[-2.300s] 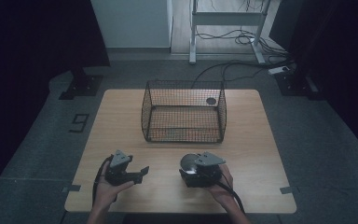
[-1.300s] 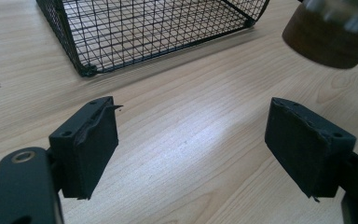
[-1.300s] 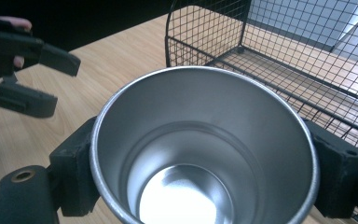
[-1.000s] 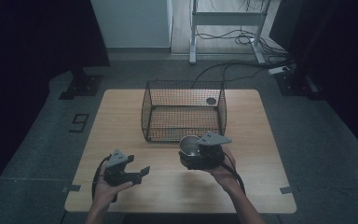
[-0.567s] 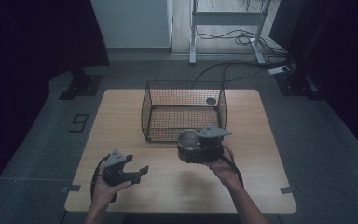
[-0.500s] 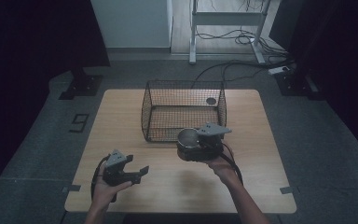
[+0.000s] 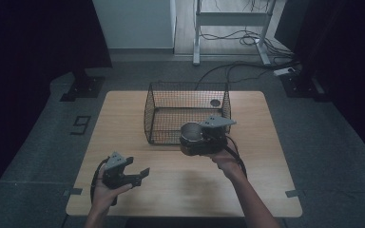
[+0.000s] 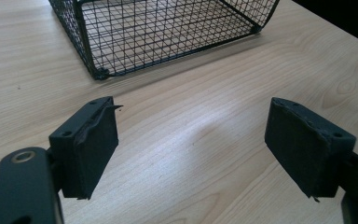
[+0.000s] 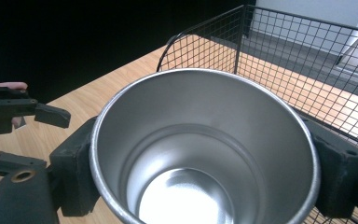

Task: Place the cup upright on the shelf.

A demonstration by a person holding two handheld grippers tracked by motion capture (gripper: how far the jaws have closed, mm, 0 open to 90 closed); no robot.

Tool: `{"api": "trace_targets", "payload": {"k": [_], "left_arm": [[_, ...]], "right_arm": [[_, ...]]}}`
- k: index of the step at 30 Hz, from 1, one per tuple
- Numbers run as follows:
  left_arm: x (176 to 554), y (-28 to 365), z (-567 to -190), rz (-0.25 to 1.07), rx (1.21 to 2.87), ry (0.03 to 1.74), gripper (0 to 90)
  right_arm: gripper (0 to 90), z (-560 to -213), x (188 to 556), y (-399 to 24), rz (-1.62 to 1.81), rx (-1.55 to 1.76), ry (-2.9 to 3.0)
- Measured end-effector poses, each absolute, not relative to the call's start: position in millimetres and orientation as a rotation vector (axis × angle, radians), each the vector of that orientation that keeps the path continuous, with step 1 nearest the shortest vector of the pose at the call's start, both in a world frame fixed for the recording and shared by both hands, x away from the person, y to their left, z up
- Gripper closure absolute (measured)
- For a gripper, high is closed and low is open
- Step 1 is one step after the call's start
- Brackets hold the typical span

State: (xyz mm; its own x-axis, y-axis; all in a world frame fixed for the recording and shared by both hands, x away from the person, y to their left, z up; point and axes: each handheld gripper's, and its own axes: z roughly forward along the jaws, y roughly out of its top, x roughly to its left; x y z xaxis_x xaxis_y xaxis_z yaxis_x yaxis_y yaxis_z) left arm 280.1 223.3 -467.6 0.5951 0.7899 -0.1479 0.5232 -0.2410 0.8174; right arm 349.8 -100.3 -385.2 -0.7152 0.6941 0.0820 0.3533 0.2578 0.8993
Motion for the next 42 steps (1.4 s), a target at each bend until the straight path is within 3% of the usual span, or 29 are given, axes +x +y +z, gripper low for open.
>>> {"api": "trace_targets", "payload": {"k": [42], "left_arm": [[281.4, 218.5, -470.5, 0.349, 1.927, 1.038, 17.5]], "right_arm": [[14.0, -360.4, 399.0, -86.0, 1.395, 1.005, 2.207]]}}
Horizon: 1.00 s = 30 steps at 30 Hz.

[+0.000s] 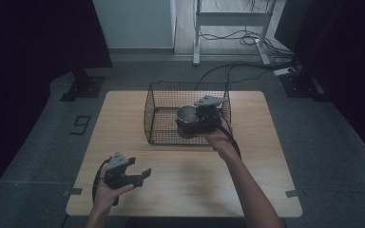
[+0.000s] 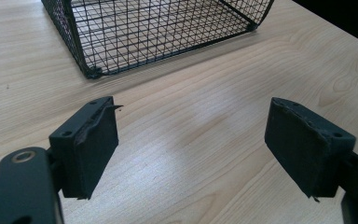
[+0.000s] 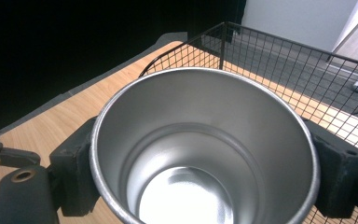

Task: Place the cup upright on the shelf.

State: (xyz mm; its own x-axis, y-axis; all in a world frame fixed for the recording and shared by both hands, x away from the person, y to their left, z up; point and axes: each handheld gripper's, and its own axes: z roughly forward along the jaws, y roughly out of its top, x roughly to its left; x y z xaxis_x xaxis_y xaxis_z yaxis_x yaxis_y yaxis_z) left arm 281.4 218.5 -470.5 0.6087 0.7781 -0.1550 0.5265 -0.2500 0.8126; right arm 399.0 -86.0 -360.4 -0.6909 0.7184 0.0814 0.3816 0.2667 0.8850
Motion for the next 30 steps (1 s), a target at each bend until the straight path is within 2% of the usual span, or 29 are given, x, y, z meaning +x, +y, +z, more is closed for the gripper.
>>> {"api": "trace_targets", "payload": {"k": [13, 30], "left_arm": [[280.5, 221.3, -468.2, 0.356, 1.915, 1.041, 17.5], [280.6, 218.0, -468.9, 0.342, 1.921, 1.029, 17.5]], "right_arm": [[14.1, -360.4, 422.9, -88.7, 1.354, 1.073, 2.185], [14.0, -377.1, 462.4, -88.5, 1.296, 1.143, 2.178]]}}
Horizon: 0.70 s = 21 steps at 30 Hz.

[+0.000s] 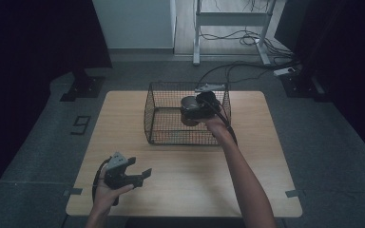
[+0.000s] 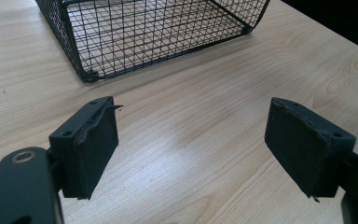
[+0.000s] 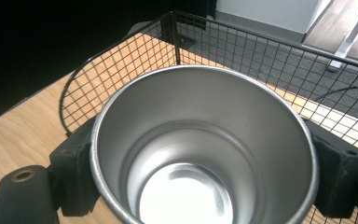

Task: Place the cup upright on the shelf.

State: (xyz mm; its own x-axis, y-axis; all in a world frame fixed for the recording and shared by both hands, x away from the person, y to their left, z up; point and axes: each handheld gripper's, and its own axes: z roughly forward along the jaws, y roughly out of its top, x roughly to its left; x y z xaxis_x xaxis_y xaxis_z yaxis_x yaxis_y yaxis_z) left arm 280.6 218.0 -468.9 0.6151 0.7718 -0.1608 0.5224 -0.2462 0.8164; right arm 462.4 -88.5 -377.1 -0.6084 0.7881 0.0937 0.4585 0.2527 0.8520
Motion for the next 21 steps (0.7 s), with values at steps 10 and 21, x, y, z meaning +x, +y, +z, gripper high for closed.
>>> {"api": "trace_targets", "payload": {"k": [10, 21], "left_arm": [[280.5, 217.1, -469.3, 0.336, 1.921, 1.026, 17.5], [280.4, 218.1, -468.8, 0.337, 1.92, 1.022, 17.5]], "right_arm": [[14.0, -388.0, 484.1, -86.1, 1.256, 1.173, 2.184], [14.0, -396.9, 505.5, -85.5, 1.215, 1.211, 2.176]]}}
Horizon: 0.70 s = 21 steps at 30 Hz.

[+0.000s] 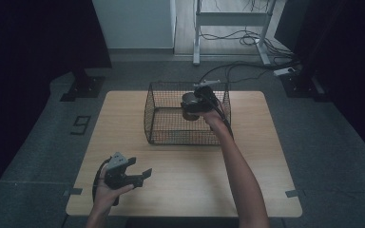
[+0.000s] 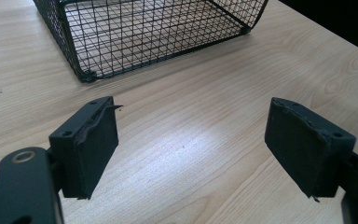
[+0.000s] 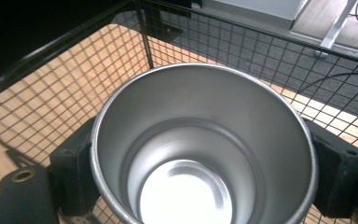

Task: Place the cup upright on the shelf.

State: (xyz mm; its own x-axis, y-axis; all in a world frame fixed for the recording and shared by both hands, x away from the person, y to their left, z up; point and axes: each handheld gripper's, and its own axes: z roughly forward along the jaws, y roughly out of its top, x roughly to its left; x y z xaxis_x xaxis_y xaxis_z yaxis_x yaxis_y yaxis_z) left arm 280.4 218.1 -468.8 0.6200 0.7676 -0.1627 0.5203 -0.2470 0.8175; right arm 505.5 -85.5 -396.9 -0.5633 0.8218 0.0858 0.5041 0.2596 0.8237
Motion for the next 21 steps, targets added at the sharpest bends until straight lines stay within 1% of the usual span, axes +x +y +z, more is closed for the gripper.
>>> {"api": "trace_targets", "payload": {"k": [5, 14, 21], "left_arm": [[280.4, 217.6, -469.0, 0.335, 1.918, 1.022, 17.5], [280.4, 218.2, -468.6, 0.339, 1.922, 1.02, 17.5], [280.7, 220.3, -468.6, 0.341, 1.917, 1.025, 17.5]], "right_arm": [[14.0, -401.3, 518.1, -84.0, 1.208, 1.229, 2.178], [14.0, -406.8, 528.0, -77.3, 1.178, 1.244, 2.187], [14.0, -419.9, 535.2, -74.6, 1.144, 1.273, 2.205]]}}
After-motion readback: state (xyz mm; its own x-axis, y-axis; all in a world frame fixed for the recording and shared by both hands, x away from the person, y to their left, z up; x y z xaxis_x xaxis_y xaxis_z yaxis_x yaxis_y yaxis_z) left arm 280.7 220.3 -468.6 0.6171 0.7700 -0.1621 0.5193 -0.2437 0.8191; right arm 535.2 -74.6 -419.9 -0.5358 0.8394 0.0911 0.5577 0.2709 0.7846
